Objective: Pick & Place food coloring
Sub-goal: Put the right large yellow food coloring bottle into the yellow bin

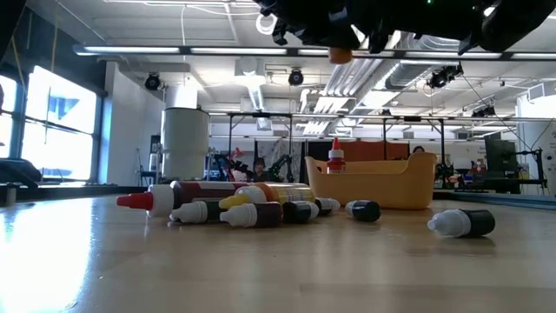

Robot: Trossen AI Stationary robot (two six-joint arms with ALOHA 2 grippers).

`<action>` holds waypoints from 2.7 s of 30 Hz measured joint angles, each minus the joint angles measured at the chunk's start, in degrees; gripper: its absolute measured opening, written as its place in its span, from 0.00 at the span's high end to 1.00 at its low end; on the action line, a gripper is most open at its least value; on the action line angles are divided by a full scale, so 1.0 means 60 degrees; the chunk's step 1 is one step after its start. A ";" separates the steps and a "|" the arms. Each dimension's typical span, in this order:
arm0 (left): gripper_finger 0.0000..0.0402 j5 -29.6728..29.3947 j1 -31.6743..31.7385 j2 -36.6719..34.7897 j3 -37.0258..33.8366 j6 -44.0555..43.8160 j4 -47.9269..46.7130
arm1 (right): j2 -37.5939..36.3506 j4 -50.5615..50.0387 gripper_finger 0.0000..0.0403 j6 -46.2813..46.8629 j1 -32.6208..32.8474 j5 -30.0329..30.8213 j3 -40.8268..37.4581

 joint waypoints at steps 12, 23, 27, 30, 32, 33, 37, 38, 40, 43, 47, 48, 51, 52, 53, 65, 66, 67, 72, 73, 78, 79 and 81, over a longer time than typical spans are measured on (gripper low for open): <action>1.00 -0.0704 -0.0116 0.0000 -0.0011 -0.0286 -0.1047 | -0.0013 -0.1782 0.75 -0.0181 0.0011 0.0533 0.0000; 1.00 -0.0594 -0.0080 0.0000 -0.0009 -0.0750 -0.1976 | 0.0007 -0.5042 0.91 -0.0682 -0.0011 0.3530 -0.0009; 1.00 -0.0980 -0.0109 -0.0009 -0.0009 -0.0756 -0.2105 | 0.0016 -0.5342 0.98 -0.0857 -0.0011 0.3619 -0.0040; 1.00 -0.0980 -0.0201 -0.0207 -0.0010 -0.0785 -0.2176 | 0.0013 -0.5360 0.99 -0.0981 -0.0016 0.2369 -0.0040; 1.00 -0.0978 -0.0324 -0.0441 -0.0007 -0.0780 -0.2280 | 0.0013 -0.5483 0.97 -0.0791 -0.0002 0.1599 -0.0040; 1.00 -0.0968 -0.0400 -0.0584 -0.0007 -0.0781 -0.2447 | 0.0013 -0.5596 0.95 -0.0737 0.0003 0.1358 -0.0039; 1.00 -0.0949 -0.0582 -0.1236 -0.0007 -0.0784 -0.3528 | 0.0013 -0.6232 0.84 -0.1000 0.0175 0.1010 -0.0036; 1.00 -0.0945 -0.0621 -0.1385 -0.0007 -0.0840 -0.3906 | 0.0013 -0.6340 0.81 -0.1179 0.0244 0.0986 -0.0036; 0.99 -0.0939 -0.0681 -0.1661 -0.0007 -0.1190 -0.4695 | 0.0013 -0.6460 0.74 -0.1618 0.0414 0.0945 -0.0036; 0.95 -0.0838 -0.0677 -0.1817 0.0007 -0.1653 -0.5289 | 0.0026 -0.6408 0.66 -0.2348 0.0699 0.0370 -0.0036; 0.84 -0.0596 -0.0674 -0.1865 -0.0007 -0.1716 -0.5516 | 0.0397 -0.6070 0.58 -0.2953 0.1136 -0.0275 -0.0011; 0.81 -0.0593 -0.0674 -0.1865 -0.0007 -0.1654 -0.5538 | 0.0568 -0.6023 0.56 -0.3084 0.1217 -0.0265 0.0066; 0.74 -0.1001 -0.0674 -0.1865 0.0036 -0.1165 -0.5500 | 0.1256 -0.6344 0.54 -0.3407 0.1398 -0.0068 0.0656; 0.72 -0.1279 -0.0683 -0.1865 0.0128 -0.1068 -0.5559 | 0.1529 -0.6668 0.54 -0.3581 0.1416 -0.0054 0.0992; 0.70 -0.1545 -0.0728 -0.1865 0.0268 -0.1024 -0.5689 | 0.1823 -0.7174 0.54 -0.3832 0.1435 -0.0048 0.1420; 0.68 -0.2038 -0.1449 -0.1869 0.2662 -0.1527 -0.9464 | 0.4706 -1.3819 0.54 -0.7995 0.1355 0.2401 0.5927; 0.68 -0.2049 -0.1449 -0.1869 0.2753 -0.1538 -0.9610 | 0.4928 -1.3876 0.54 -0.8264 0.1335 0.2408 0.6083; 0.68 -0.2059 -0.1456 -0.1869 0.2828 -0.1541 -0.9739 | 0.5126 -1.3909 0.54 -0.8520 0.1308 0.2418 0.6188; 0.68 -0.2091 -0.1486 -0.1865 0.2962 -0.1546 -1.0232 | 0.6048 -1.3940 0.54 -0.9544 0.1228 0.3578 0.6496; 0.68 -0.2093 -0.1486 -0.1865 0.2969 -0.1548 -1.0342 | 0.6174 -1.3945 0.54 -0.9754 0.1228 0.4040 0.6502; 0.68 -0.2041 -0.1486 -0.1861 0.2969 -0.1965 -1.0953 | 0.6358 -1.4360 0.54 -1.0168 0.1225 0.4904 0.6506; 0.68 -0.2038 -0.1486 -0.1861 0.2969 -0.2106 -1.1123 | 0.6358 -1.4488 0.54 -1.0156 0.1224 0.4724 0.6506; 0.68 -0.2049 -0.1486 -0.1861 0.2969 -0.2316 -1.1380 | 0.6358 -1.4550 0.54 -1.0123 0.1220 0.4388 0.6506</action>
